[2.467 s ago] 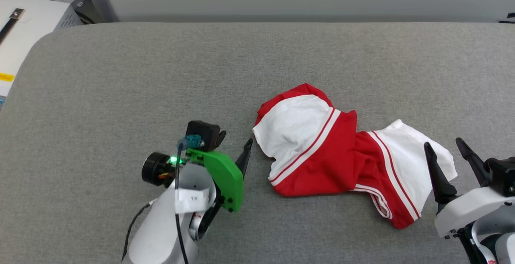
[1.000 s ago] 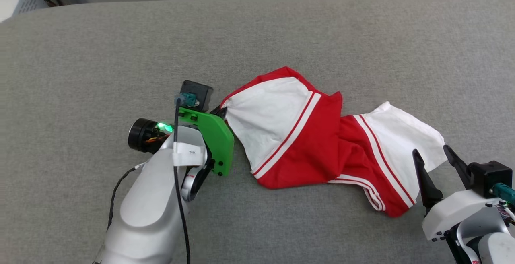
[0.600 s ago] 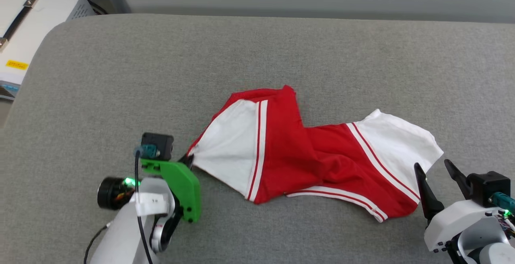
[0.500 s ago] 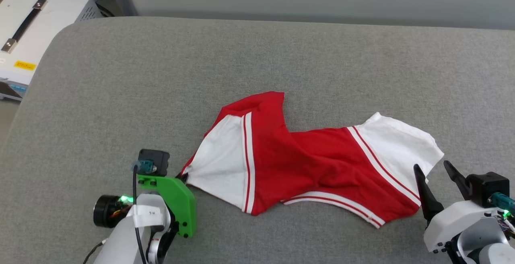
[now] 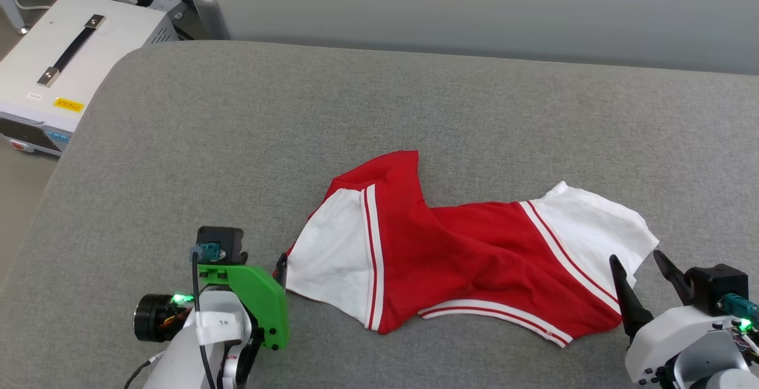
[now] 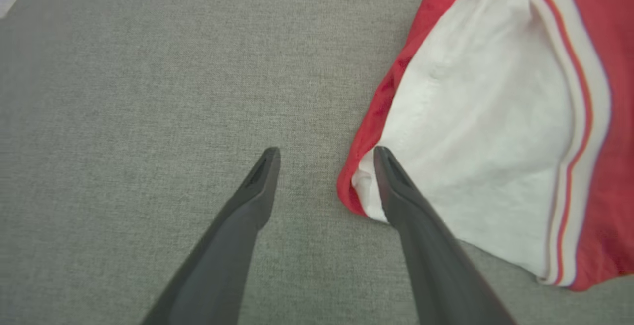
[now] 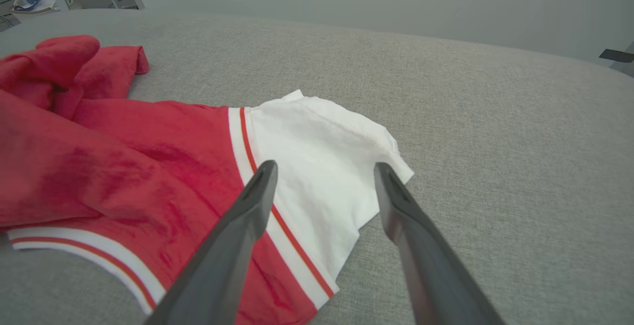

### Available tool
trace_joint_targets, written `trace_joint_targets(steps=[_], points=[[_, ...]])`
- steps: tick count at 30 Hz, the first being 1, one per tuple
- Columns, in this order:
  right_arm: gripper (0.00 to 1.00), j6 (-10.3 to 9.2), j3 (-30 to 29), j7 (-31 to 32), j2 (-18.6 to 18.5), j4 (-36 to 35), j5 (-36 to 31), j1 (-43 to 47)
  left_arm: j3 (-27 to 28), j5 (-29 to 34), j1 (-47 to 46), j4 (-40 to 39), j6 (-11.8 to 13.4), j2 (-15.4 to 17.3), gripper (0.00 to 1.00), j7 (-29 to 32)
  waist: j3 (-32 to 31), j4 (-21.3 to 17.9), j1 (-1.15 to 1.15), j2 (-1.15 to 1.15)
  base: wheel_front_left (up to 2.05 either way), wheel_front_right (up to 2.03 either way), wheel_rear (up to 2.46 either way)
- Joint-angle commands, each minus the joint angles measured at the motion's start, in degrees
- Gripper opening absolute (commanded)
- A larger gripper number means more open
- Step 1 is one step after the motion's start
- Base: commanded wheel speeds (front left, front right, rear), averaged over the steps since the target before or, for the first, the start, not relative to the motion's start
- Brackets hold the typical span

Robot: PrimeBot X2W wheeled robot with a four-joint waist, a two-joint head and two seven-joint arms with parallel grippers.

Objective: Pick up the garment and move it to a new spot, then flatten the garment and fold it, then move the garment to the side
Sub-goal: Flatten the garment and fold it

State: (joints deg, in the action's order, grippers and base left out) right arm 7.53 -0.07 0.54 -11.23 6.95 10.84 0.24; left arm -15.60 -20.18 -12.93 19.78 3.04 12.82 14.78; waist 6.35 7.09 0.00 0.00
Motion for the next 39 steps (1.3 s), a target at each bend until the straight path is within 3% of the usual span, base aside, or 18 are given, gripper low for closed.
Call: trace_joint_targets(steps=[1,9,17,26,32,33,34,39], points=[[1.0,-0.04,-0.18,0.13,0.08,-0.29,0.19,1.04,0.16,-0.65,0.82,-1.59,0.71,-0.7,1.0,1.26,-0.08,0.23,0.0,0.0,0.0,0.0,0.0],[1.0,-0.04,0.18,-0.15,0.57,-0.5,0.25,0.43,-3.79,-1.65,3.67,-9.89,0.55,-1.57,1.0,10.92,1.93,-0.47,0.0,0.0,0.0,0.0,0.0],[1.0,-0.04,0.42,-0.43,0.84,-0.09,0.16,-0.83,-7.74,-0.9,4.58,-12.06,-0.15,-1.94,1.0,15.31,4.16,-2.2,0.0,0.0,0.0,0.0,0.0],[1.0,-0.04,0.56,-0.54,0.83,0.24,-0.18,-1.8,-9.27,0.31,2.16,-8.38,-0.63,-1.45,1.0,16.07,6.12,-3.19,0.0,0.0,0.0,0.0,0.0],[1.0,-0.04,0.6,-0.51,0.74,0.07,-0.39,-2.19,-11.17,-0.03,1.33,-3.35,-2.27,-2.23,0.98,16.62,7.18,-3.62,0.0,0.0,0.0,0.0,0.0],[1.0,-0.04,0.62,-0.51,0.75,0.06,-0.43,-2.21,-11.48,-0.37,1.38,-2.65,-2.71,-2.4,0.27,17.01,7.28,-3.65,0.0,0.0,0.0,0.0,0.0],[1.0,-0.04,0.64,-0.51,0.76,0.07,-0.46,-2.26,-11.81,-0.77,1.41,-1.87,-3.27,-2.53,0.0,17.48,7.34,-3.68,0.0,0.0,0.0,0.0,0.0],[1.0,-0.04,0.34,-0.51,0.83,0.37,-0.56,-2.16,-12.06,-1.47,1.44,-0.01,-4.03,-2.31,0.0,17.48,6.61,-3.27,0.0,0.0,0.0,0.0,0.0]])
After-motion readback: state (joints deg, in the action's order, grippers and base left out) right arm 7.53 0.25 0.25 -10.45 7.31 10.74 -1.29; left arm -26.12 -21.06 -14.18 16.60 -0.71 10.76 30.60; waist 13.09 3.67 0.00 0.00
